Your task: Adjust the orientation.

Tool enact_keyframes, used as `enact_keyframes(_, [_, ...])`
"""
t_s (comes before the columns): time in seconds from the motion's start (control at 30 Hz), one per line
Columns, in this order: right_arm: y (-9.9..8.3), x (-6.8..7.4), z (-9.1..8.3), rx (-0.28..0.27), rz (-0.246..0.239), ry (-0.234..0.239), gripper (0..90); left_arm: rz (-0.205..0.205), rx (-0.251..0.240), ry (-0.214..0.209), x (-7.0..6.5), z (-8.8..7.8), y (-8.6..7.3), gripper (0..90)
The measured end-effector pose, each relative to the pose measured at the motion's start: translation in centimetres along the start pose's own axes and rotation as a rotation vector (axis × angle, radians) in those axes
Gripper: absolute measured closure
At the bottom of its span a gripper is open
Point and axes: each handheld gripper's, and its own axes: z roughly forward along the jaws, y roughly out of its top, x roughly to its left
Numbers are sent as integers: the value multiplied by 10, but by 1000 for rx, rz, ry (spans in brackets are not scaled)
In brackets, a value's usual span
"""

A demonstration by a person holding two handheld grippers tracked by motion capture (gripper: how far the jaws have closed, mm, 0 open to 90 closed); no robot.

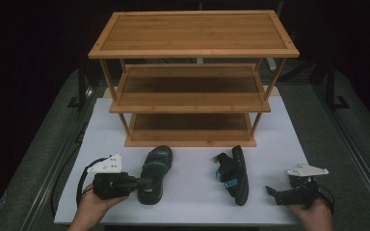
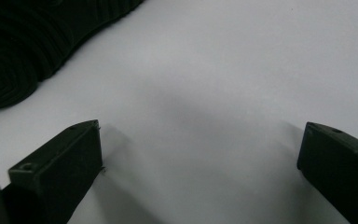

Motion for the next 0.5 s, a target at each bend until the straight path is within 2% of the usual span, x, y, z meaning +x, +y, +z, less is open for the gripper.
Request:
enact_keyframes(0.1, [0, 0, 0, 0, 0, 0, 0, 4, -2, 1, 0, 0, 1, 861])
enact_keyframes(0.17, [0, 0, 0, 0, 0, 0, 0, 10, -14, -5, 1, -1, 2, 749])
enact_keyframes(0.23, [0, 0, 0, -1, 0, 0, 0, 13, -30, 4, 2, -5, 5, 689])
enact_keyframes(0.33, [0, 0, 0, -1, 0, 0, 0, 19, -46, 26, 5, -12, 11, 659])
enact_keyframes(0.4, [0, 0, 0, -1, 0, 0, 0, 33, -30, 53, 11, -15, 16, 608])
enact_keyframes(0.5, [0, 0, 0, -1, 0, 0, 0, 37, -21, 83, 23, -14, 23, 589])
